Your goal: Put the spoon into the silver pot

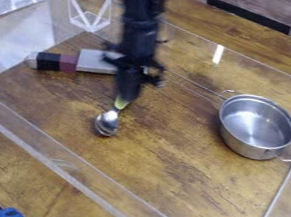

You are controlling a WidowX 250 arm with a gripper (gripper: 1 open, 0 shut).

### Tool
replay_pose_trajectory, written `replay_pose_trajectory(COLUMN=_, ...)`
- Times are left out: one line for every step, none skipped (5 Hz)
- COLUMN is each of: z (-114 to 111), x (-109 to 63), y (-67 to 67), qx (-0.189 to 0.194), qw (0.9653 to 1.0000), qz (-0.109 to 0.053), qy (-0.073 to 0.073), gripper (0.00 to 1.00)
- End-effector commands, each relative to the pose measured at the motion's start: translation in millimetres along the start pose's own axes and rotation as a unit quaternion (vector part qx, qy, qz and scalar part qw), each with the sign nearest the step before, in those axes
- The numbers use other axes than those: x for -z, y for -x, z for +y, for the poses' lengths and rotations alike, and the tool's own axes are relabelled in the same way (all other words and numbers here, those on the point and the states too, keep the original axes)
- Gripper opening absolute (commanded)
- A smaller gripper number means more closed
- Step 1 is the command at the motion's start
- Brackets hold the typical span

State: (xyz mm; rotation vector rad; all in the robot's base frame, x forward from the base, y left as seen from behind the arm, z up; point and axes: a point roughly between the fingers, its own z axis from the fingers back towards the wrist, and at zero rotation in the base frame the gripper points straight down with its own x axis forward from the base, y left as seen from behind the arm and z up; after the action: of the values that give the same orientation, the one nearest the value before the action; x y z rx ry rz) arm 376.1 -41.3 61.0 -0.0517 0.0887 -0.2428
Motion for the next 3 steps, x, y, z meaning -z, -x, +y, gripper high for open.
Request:
replay_pose_trajectory(z=-44.8, x=-59.0, y=-31.0, qx=0.074, qw=0.9956, qz=-0.054, qy=-0.019, gripper=0.00)
replay_pose_trajectory(z=-27.4, x=-73.1, y=-22.0, qx=0.066, qw=0.9961, qz=-0.047, qy=-0.035, gripper=1.00)
replay_pose_trajectory(z=-12.0, x=-80.9, y=-14.2, qx=0.054, qw=0.9970, qz=-0.029, qy=-0.047, gripper=1.00)
